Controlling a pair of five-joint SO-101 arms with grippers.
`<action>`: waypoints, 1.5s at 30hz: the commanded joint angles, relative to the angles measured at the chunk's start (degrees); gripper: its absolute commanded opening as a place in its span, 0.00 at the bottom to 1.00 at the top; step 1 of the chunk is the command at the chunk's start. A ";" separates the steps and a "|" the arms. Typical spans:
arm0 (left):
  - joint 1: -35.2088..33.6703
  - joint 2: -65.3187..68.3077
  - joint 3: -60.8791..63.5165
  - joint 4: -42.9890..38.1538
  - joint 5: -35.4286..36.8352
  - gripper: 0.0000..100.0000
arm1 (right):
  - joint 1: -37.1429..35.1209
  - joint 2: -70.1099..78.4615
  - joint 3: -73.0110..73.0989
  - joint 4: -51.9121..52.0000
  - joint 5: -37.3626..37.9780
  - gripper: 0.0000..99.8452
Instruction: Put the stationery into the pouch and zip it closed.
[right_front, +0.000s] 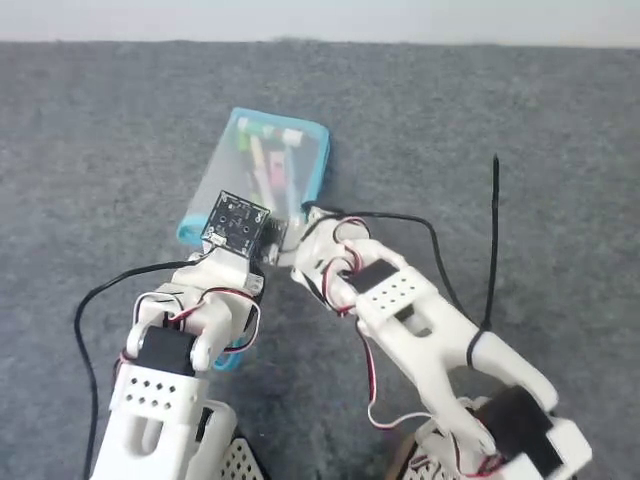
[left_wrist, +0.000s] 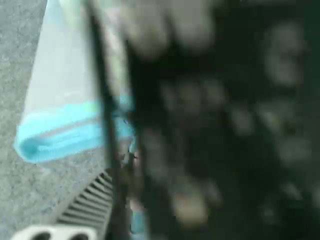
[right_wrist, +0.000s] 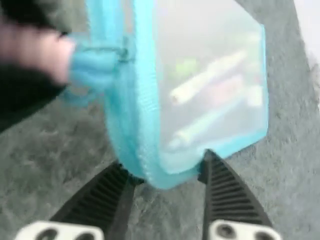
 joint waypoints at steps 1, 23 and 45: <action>0.00 -2.37 -4.70 0.35 -0.53 0.01 | 1.27 -0.04 -4.75 -1.27 -4.31 0.02; -9.49 -2.81 0.40 -9.58 1.93 0.01 | 11.47 -15.08 -0.35 24.40 -15.65 0.01; 6.33 -2.90 -7.78 5.36 -3.52 0.01 | 5.14 -26.77 11.87 14.73 -17.58 0.30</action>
